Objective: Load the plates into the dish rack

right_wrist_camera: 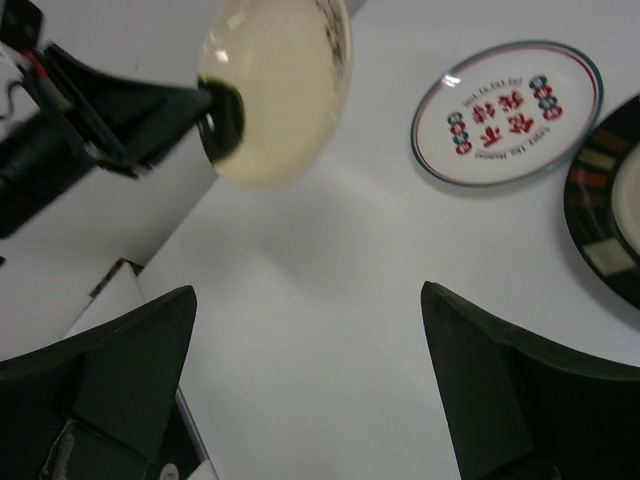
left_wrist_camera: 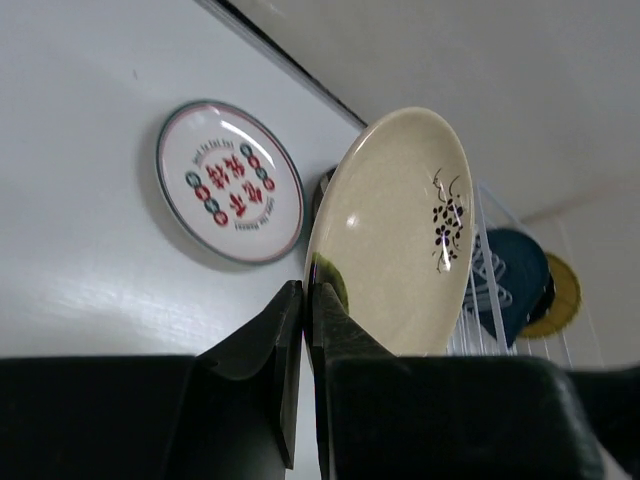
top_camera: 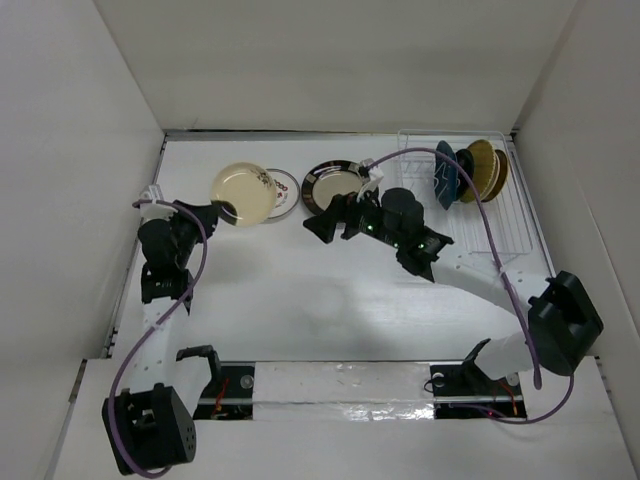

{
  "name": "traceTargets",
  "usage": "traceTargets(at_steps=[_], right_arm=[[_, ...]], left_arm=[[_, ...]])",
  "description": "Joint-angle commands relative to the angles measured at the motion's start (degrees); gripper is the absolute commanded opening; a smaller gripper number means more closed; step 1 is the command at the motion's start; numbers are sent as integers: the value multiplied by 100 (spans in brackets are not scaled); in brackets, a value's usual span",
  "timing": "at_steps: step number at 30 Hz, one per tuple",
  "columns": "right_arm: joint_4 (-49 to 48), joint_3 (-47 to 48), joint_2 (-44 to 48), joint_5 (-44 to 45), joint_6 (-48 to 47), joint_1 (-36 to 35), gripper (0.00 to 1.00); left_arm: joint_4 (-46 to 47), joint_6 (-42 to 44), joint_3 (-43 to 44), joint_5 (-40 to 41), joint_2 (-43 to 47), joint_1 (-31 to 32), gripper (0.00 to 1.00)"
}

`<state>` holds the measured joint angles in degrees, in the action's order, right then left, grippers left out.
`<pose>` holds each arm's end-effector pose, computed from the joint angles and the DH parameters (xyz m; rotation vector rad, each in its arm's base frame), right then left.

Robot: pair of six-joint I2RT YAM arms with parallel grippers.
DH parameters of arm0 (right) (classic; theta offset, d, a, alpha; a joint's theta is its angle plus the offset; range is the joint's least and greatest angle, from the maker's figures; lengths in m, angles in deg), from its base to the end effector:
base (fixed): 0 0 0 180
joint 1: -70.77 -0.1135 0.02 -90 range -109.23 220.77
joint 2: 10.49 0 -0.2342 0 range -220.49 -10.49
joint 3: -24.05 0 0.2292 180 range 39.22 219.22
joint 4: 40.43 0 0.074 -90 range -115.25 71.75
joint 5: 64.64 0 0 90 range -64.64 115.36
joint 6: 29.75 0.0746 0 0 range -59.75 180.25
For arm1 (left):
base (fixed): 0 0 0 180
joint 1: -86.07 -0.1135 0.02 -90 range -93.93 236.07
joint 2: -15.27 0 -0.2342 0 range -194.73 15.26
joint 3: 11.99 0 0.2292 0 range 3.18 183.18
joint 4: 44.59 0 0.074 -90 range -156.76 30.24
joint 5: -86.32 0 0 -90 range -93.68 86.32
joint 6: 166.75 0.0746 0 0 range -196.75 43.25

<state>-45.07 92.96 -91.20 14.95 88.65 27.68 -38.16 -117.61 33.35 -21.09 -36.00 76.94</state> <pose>0.2484 0.2508 0.2794 -0.3757 1.7765 1.0667 0.2470 0.0171 0.2738 -0.4474 1.5384 -0.6699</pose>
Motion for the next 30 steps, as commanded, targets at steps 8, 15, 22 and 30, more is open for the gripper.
traceTargets(at_steps=[8,15,22,30], right_arm=[[135,1797,-1394,-1347,-116,468,100],[-154,2194,-2002,-2289,349,468,87],[-295,2036,-1914,-2650,429,476,7],[-183,1719,-1326,-2143,483,1153,0]], left_arm=[[-246,518,-372,-1713,1066,516,0],[-42,632,-337,-2100,978,745,0],[-130,676,-47,-2030,838,807,0],[-270,912,454,-1750,732,860,54]])
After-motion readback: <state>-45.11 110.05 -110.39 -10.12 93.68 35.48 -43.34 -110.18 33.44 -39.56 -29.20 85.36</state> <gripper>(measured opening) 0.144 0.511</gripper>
